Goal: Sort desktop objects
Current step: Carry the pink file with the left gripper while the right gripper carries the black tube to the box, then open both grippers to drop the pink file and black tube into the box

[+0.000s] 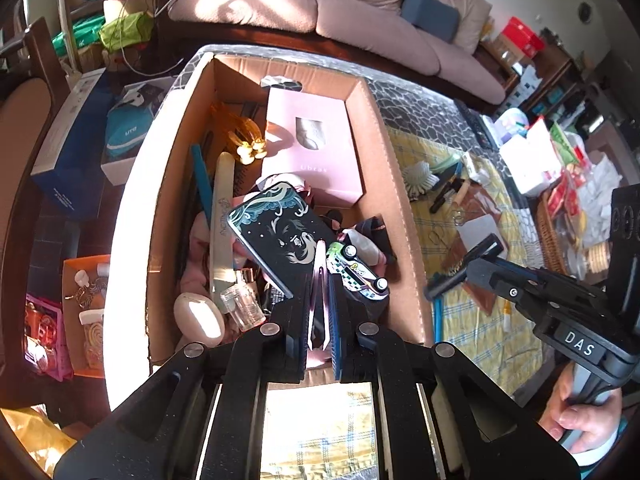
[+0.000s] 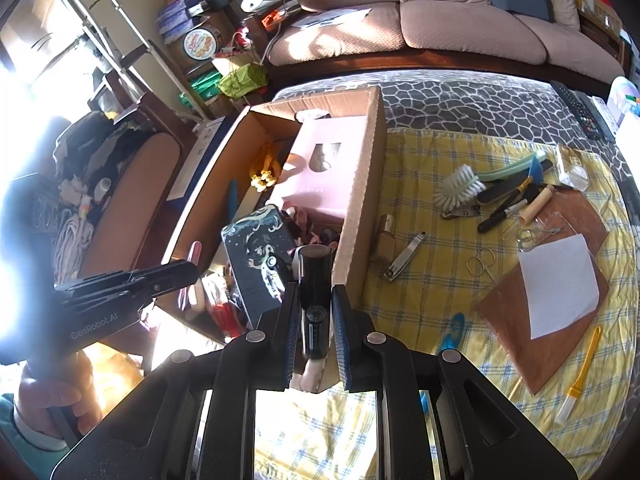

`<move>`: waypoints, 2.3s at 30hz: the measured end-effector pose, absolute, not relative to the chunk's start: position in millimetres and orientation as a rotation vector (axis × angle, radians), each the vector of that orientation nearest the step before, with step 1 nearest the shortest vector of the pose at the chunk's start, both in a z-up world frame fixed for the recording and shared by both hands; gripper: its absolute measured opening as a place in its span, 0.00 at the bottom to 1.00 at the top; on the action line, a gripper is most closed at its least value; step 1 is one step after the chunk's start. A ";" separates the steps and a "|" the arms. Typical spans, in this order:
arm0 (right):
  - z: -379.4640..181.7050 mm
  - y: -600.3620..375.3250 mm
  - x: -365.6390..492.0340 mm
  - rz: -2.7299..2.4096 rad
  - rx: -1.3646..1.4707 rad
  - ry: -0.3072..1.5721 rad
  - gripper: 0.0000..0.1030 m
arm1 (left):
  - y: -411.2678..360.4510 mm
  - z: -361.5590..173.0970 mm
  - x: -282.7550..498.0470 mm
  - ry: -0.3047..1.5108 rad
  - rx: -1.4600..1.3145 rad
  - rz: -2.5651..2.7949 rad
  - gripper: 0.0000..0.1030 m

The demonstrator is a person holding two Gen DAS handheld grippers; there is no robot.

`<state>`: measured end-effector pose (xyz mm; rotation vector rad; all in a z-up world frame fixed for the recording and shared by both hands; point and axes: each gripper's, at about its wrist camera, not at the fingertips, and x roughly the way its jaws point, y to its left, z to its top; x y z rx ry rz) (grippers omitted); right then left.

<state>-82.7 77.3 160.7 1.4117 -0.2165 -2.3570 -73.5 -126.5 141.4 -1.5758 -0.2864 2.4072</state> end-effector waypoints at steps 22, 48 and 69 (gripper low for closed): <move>120.7 -43.0 -98.2 -2.207 1.459 -0.094 0.14 | -192.6 97.5 -76.3 -0.336 -1.649 2.416 0.08; 128.8 -28.8 -95.4 -2.278 1.429 -0.091 0.48 | -193.6 101.4 -73.0 -0.390 -1.643 2.438 0.34; 149.5 40.1 -37.6 -2.479 1.394 0.002 0.80 | -162.5 125.2 -14.0 -0.247 -1.570 2.531 0.58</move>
